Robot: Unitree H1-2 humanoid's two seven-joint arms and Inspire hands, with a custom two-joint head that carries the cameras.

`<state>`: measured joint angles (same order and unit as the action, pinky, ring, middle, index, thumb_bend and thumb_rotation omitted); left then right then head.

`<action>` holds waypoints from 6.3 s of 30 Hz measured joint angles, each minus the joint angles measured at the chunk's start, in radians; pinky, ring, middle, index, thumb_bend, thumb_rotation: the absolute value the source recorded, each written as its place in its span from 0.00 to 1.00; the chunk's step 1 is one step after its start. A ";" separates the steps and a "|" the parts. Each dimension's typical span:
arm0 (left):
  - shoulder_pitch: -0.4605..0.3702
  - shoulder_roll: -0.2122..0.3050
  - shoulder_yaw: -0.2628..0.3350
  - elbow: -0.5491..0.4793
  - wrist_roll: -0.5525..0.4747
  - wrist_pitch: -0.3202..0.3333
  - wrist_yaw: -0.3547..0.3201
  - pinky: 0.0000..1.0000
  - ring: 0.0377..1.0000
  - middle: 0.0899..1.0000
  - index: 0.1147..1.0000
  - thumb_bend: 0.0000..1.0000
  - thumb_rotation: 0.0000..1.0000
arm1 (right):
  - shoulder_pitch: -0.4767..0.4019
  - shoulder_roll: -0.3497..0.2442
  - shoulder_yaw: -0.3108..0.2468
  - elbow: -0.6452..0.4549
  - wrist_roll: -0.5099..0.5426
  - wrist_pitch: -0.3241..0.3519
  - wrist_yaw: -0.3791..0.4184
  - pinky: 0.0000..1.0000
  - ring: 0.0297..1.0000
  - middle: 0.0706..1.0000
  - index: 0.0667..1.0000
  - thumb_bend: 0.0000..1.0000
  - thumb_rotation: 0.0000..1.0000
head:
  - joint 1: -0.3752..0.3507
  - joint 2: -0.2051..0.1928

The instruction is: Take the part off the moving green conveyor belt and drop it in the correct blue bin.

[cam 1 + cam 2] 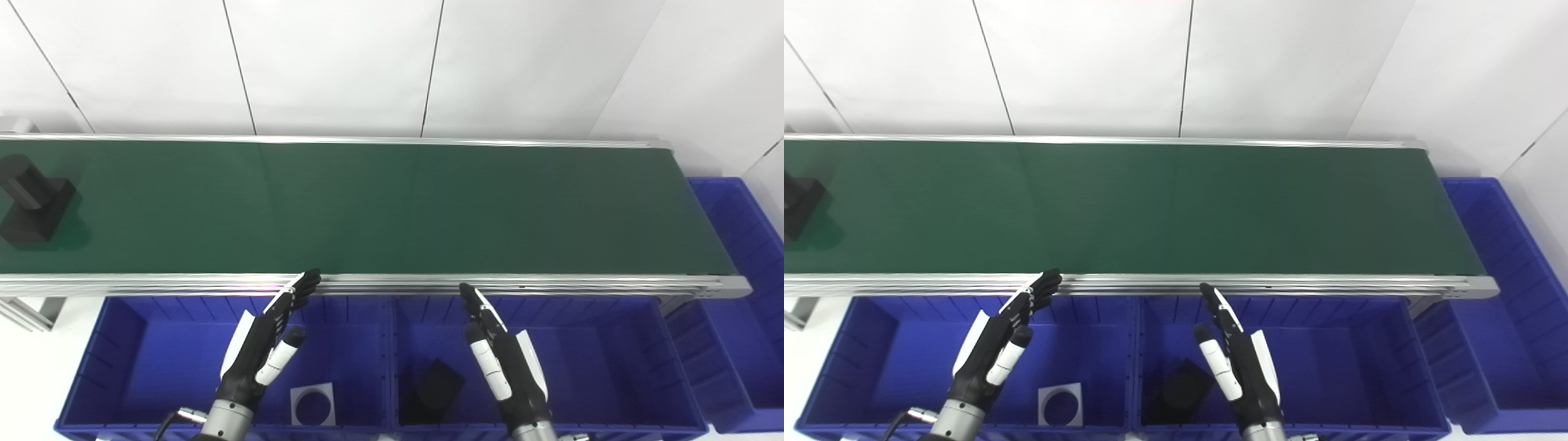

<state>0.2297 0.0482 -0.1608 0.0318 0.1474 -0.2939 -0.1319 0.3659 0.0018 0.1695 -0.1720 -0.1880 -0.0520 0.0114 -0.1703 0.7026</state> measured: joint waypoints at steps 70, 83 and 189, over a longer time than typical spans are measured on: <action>-0.001 -0.060 -0.034 0.166 0.036 -0.101 0.077 0.92 0.90 0.88 0.86 0.68 1.00 | 0.006 -0.047 -0.045 0.099 0.071 -0.121 -0.009 0.97 0.93 0.91 0.91 0.57 1.00 | 0.222 -0.196; -0.009 -0.062 -0.026 0.191 0.018 -0.127 0.089 0.92 0.89 0.87 0.84 0.69 1.00 | -0.003 -0.044 -0.046 0.112 0.063 -0.128 -0.010 0.99 0.94 0.92 0.91 0.58 1.00 | 0.222 -0.212; 0.008 -0.052 -0.163 0.197 0.166 -0.134 0.298 0.95 0.92 0.89 0.87 0.82 1.00 | -0.939 -0.029 0.103 0.569 -0.201 0.146 0.094 0.78 0.88 0.92 0.98 0.80 0.77 | 0.230 -0.156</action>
<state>0.2374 -0.0041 -0.3241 0.2285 0.3135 -0.4283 0.1659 -0.5734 -0.0267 0.2726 0.3966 -0.3888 0.0943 0.1050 0.0598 0.5461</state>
